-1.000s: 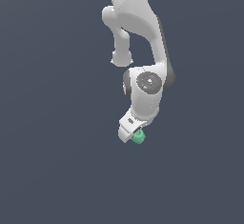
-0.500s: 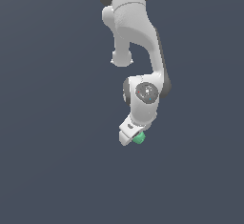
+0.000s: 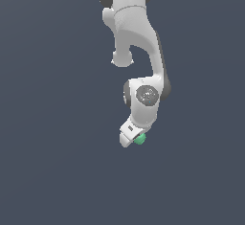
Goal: Pick up the object and move it to a goal position.
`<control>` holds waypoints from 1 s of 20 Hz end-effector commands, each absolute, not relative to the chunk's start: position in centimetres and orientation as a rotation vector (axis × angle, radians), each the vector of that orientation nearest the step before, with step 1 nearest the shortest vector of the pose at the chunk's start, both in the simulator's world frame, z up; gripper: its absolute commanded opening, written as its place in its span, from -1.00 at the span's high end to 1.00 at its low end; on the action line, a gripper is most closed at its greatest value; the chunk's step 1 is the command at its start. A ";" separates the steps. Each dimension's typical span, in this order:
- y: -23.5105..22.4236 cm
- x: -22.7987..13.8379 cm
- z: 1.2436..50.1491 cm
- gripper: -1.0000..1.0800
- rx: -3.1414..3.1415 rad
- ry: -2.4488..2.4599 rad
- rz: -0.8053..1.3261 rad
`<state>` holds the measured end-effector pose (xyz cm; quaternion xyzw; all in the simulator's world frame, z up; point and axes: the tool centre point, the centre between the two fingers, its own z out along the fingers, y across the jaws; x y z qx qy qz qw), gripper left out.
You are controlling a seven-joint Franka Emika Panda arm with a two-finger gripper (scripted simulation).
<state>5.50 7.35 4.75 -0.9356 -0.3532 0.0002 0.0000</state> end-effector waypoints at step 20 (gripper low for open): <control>4.1 3.2 5.4 1.00 -2.940 -1.109 0.000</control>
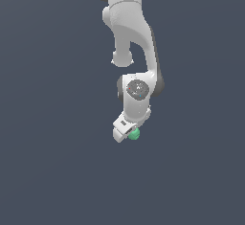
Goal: Pick up the object and move it to a goal position.
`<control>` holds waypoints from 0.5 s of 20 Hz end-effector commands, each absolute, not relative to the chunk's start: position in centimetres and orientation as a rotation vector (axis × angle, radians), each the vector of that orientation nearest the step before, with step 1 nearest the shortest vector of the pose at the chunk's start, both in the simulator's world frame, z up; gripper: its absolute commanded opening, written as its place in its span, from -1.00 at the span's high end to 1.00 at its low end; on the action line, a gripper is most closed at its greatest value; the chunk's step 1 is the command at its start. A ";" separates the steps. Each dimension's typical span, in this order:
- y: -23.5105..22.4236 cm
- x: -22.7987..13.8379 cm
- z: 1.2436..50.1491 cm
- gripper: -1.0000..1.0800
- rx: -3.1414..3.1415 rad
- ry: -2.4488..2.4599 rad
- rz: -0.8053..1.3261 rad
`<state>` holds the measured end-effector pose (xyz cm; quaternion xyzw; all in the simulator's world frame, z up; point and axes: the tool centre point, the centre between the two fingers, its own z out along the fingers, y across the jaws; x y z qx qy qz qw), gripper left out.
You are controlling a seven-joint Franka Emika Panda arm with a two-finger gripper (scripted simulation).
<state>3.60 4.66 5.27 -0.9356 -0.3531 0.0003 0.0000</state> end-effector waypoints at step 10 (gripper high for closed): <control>2.4 2.2 5.7 1.00 -2.940 -1.109 0.000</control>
